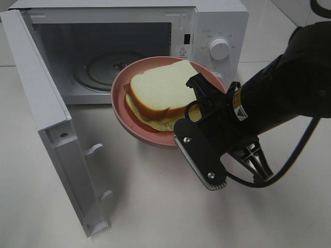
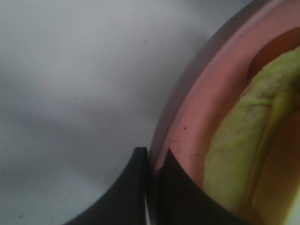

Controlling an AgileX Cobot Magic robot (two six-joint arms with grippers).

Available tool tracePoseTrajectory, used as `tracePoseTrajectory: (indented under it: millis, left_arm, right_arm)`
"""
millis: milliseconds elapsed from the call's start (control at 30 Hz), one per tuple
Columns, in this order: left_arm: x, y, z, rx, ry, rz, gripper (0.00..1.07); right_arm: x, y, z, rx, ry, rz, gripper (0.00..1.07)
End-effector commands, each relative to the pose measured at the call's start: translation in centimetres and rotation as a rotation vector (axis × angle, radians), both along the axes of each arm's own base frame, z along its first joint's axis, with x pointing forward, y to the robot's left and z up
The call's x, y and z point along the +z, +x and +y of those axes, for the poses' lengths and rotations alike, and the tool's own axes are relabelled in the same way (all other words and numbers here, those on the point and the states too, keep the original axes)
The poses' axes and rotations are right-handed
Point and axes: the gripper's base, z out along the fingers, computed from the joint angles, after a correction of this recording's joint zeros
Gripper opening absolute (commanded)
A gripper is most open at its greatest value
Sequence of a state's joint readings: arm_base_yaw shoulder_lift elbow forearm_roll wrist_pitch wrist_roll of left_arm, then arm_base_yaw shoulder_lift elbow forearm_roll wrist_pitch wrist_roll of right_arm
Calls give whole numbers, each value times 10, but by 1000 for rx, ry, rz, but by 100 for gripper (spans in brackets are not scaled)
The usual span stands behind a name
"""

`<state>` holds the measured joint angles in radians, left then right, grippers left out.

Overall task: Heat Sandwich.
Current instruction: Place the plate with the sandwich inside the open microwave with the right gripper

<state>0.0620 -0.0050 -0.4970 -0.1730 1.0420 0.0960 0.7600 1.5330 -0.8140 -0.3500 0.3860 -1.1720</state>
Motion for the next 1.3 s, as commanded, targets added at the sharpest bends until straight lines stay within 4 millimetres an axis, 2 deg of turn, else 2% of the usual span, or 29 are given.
tracePoseTrajectory:
  millis: [33, 600, 1000, 1300]
  left_arm:
    - [0, -3, -1, 3, -4, -30, 97]
    - [0, -3, -1, 3, -4, -30, 97]
    - [0, -3, -1, 3, -4, -30, 97]
    - [0, -3, -1, 3, -4, -30, 97]
  right_arm:
    - [3, 8, 6, 3, -8, -4, 0]
    - [4, 31, 28, 70, -73, 27, 0]
    - [7, 48, 52, 159, -82, 94, 0]
    - [7, 61, 68, 158, -74, 143, 0]
